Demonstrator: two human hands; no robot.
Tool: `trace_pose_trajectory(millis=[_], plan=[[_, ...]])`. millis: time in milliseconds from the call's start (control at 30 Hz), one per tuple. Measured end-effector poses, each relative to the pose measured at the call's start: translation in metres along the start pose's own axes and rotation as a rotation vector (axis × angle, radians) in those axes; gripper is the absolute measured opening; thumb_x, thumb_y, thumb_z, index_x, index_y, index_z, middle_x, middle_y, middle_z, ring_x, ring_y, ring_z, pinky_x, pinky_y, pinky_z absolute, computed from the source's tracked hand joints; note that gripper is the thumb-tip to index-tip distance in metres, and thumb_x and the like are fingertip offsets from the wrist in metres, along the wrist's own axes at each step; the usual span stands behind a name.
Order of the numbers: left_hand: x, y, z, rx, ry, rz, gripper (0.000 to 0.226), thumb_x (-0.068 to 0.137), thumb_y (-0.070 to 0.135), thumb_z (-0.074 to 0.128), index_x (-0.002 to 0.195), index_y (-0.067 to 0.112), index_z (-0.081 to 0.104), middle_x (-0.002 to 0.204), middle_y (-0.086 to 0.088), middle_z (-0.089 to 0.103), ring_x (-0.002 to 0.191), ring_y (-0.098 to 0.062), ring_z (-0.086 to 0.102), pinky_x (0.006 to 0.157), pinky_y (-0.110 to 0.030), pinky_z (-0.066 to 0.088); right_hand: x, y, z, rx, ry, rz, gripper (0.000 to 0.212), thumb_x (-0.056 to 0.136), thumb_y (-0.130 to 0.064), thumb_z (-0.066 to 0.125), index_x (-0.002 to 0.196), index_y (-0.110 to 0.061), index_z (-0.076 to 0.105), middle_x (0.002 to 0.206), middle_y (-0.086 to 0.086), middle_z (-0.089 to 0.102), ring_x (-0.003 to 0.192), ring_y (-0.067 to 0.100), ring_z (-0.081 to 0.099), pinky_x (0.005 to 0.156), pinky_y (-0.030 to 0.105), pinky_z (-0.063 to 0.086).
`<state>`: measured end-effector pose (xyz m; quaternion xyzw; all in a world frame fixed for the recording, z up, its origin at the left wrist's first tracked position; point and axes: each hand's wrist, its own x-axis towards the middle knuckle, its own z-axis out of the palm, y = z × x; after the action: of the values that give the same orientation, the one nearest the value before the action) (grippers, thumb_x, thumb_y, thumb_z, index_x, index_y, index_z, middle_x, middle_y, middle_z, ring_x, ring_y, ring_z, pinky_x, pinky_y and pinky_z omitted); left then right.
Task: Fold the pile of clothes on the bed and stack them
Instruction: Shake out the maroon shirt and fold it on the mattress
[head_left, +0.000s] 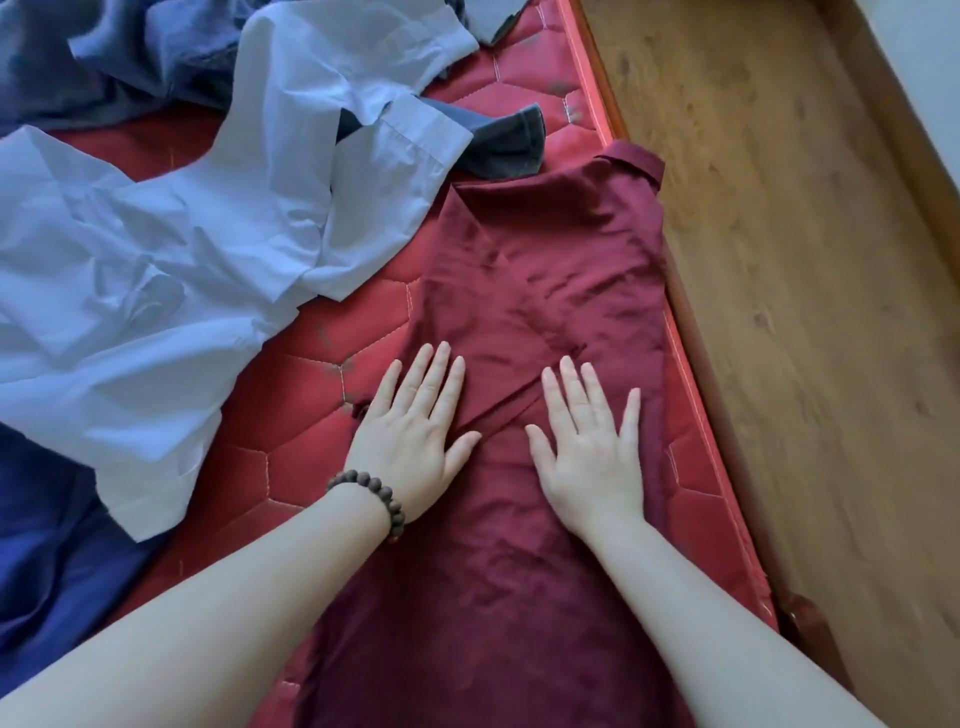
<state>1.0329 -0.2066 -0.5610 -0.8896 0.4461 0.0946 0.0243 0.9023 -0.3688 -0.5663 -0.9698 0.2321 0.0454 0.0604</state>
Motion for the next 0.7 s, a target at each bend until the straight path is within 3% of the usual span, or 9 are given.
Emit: trace_pose_trajectory(millis=[100, 167, 300, 367, 600, 700], plan=[[-0.022, -0.012, -0.004, -0.005, 0.006, -0.072, 0.077, 0.094, 0.058, 0.017, 0.153, 0.008, 0.015, 0.161, -0.010, 0.012, 0.149, -0.023, 0.008, 0.119, -0.048, 0.008, -0.024, 0.020, -0.005, -0.037, 0.017, 0.154, 0.066, 0.096, -0.049, 0.026, 0.152, -0.014, 0.026, 0.160, 0.004, 0.021, 0.148, 0.022, 0.014, 0.116, 0.062, 0.009], [-0.041, -0.004, -0.005, -0.039, 0.029, -0.057, 0.076, 0.095, 0.055, 0.021, 0.152, 0.006, 0.014, 0.161, -0.011, 0.011, 0.149, -0.024, 0.007, 0.119, -0.049, 0.008, -0.045, 0.006, -0.008, -0.015, 0.055, 0.162, 0.065, 0.096, -0.046, 0.030, 0.152, -0.011, 0.027, 0.159, 0.006, 0.022, 0.148, 0.023, 0.014, 0.116, 0.062, 0.009], [-0.089, 0.031, 0.007, -0.085, 0.003, 0.112, 0.070, 0.094, 0.043, 0.029, 0.152, 0.005, 0.021, 0.160, -0.012, 0.015, 0.149, -0.023, 0.011, 0.119, -0.046, 0.011, -0.102, -0.060, 0.001, 0.041, 0.005, -0.139, 0.061, 0.097, -0.037, 0.038, 0.151, -0.011, 0.028, 0.160, 0.004, 0.020, 0.149, 0.020, 0.013, 0.116, 0.060, 0.011], [-0.111, 0.035, 0.015, -0.079, -0.050, 0.135, 0.069, 0.094, 0.044, 0.028, 0.152, 0.007, 0.022, 0.160, -0.011, 0.016, 0.149, -0.023, 0.011, 0.119, -0.045, 0.012, -0.128, -0.069, 0.008, 0.031, -0.057, -0.174, 0.060, 0.097, -0.038, 0.037, 0.151, -0.012, 0.029, 0.160, 0.002, 0.018, 0.149, 0.019, 0.013, 0.116, 0.060, 0.013], [-0.156, -0.014, 0.021, 0.023, -0.132, 0.106, 0.073, 0.094, 0.058, 0.021, 0.154, 0.016, 0.018, 0.161, -0.009, 0.016, 0.149, -0.025, 0.009, 0.119, -0.050, 0.009, -0.191, 0.017, 0.001, -0.036, -0.168, 0.143, 0.067, 0.098, -0.048, 0.025, 0.154, -0.012, 0.019, 0.161, 0.002, 0.012, 0.149, 0.018, 0.007, 0.117, 0.060, 0.006], [-0.171, -0.007, 0.017, 0.009, -0.100, 0.034, 0.075, 0.094, 0.056, 0.023, 0.153, 0.011, 0.015, 0.161, -0.011, 0.013, 0.149, -0.026, 0.005, 0.119, -0.053, 0.005, -0.210, 0.016, -0.003, -0.047, -0.135, 0.210, 0.066, 0.099, -0.045, 0.024, 0.153, -0.008, 0.018, 0.161, 0.006, 0.012, 0.149, 0.022, 0.006, 0.117, 0.061, 0.005]])
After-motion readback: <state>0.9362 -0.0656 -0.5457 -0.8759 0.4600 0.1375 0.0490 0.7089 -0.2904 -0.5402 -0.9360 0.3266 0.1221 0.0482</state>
